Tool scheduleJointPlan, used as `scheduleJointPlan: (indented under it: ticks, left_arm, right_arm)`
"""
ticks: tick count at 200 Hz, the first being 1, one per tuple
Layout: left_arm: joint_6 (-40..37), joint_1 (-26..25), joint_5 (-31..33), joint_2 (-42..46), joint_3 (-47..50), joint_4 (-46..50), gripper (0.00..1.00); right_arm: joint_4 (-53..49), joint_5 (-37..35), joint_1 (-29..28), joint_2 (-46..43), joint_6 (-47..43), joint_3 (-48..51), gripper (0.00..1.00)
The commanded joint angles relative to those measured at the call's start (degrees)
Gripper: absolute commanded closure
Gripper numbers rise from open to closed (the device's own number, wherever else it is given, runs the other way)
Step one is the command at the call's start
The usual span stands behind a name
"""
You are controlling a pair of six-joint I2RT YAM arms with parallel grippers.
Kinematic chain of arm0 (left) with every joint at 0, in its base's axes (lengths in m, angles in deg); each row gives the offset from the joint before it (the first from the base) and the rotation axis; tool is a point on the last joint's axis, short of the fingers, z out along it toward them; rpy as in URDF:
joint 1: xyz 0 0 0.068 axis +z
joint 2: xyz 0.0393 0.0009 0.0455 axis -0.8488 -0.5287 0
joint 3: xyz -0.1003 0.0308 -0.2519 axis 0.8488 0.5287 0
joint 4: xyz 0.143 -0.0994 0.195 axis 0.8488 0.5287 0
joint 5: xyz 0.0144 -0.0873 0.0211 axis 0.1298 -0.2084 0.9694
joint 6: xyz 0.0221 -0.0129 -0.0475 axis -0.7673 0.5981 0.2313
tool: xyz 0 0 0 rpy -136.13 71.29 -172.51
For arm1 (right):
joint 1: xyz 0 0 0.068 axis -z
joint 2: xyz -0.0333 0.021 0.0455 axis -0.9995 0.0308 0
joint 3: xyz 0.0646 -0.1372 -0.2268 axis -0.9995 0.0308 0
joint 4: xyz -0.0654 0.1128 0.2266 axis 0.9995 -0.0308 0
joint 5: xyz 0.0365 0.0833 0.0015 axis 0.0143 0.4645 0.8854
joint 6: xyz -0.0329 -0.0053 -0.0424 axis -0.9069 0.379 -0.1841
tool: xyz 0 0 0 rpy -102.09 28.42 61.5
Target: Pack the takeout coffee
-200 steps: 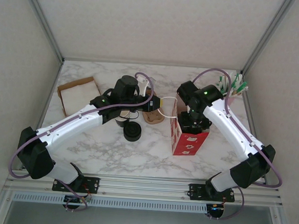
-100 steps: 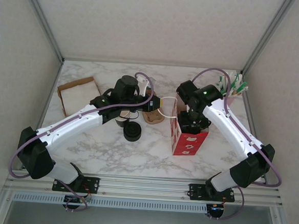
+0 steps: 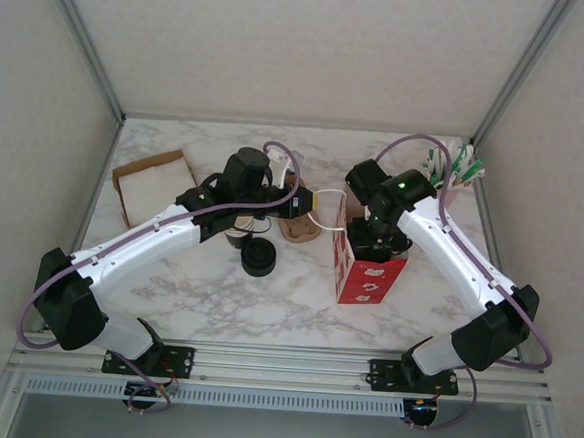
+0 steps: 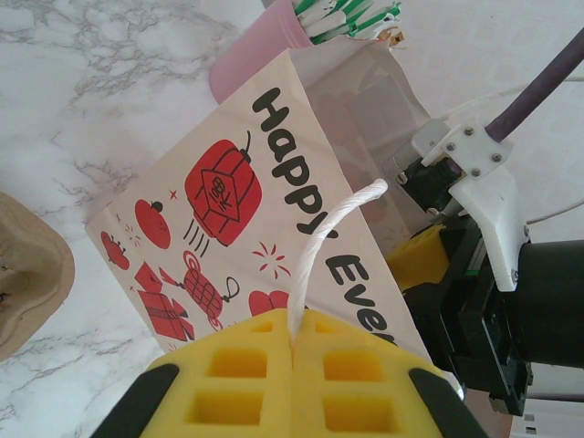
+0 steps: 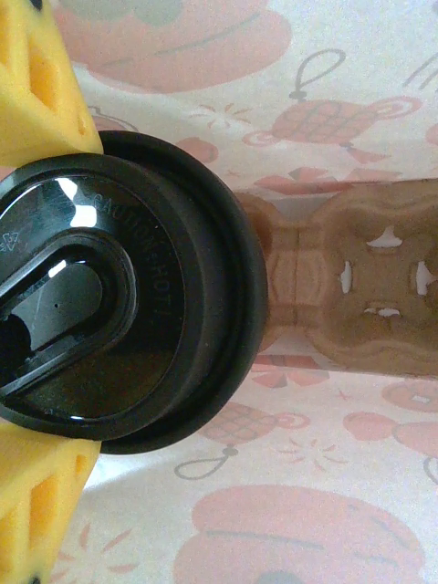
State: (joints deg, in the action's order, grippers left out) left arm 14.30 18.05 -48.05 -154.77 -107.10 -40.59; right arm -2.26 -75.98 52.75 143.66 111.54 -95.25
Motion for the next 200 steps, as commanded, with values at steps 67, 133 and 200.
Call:
scheduleJointPlan:
  ticks: [67,133,200]
  left_arm:
    - [-0.4,-0.3,1.1,-0.1,-1.2,0.0,1.0]
    - [-0.3,-0.4,1.2,0.0,-1.1,0.1,1.0]
    - [-0.2,-0.3,1.2,-0.1,-1.1,0.1,1.0]
  right_arm:
    - [1.8,-1.0,0.4,-1.5,-0.3,2.1,0.39]
    - [1.9,-0.3,0.3,-1.1,-0.5,2.2,0.39]
    - [2.1,0.0,0.4,-0.8,-0.6,2.5,0.39]
